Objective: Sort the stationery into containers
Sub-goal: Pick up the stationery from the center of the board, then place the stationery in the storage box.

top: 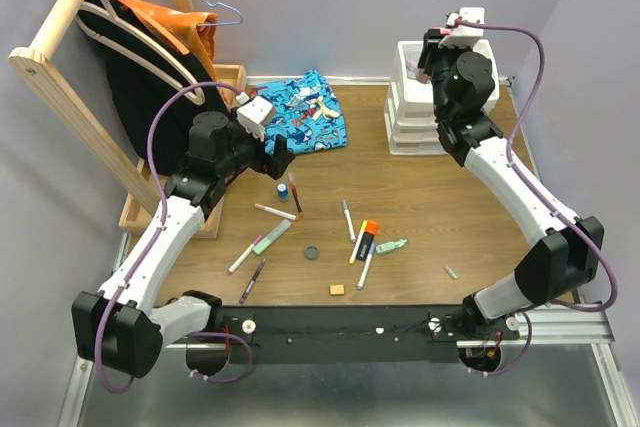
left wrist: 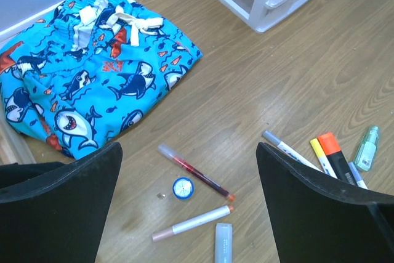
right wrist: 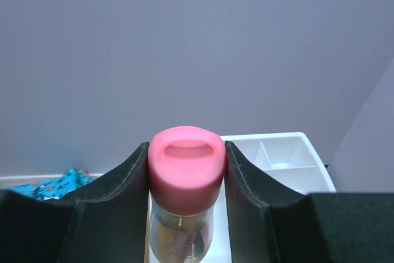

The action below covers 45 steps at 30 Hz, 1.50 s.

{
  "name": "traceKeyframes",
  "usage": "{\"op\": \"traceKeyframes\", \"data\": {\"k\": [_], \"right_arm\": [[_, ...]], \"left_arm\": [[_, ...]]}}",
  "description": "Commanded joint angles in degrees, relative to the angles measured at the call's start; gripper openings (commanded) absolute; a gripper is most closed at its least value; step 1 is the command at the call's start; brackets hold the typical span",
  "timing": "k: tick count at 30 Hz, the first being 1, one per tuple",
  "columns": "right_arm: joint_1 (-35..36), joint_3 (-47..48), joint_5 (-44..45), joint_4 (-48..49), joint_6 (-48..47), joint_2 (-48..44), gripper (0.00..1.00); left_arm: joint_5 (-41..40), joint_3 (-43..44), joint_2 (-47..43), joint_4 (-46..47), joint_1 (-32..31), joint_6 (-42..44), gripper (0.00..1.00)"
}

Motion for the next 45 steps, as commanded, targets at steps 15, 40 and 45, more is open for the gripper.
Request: {"op": "traceKeyframes", "data": {"k": [15,40,45], "right_arm": [[-6.3,-7.1,-2.8,21.2,3.2,7.9,0.0],[-6.4,-2.5,-6.9,18.8,1.7,15.6,0.03],[-6.3,-2.1,-7.9,16.6,1.5,15.4,0.4]], "left_arm": [[-6.7,4.1,4.6,-0.7,-5.9,3.7,0.99],[-9.0,2.5,5.5,0.0,-7.5,3.8,0.99],[-8.9,2.0,5.2,0.7,-7.5,3.6,0.99]]}}
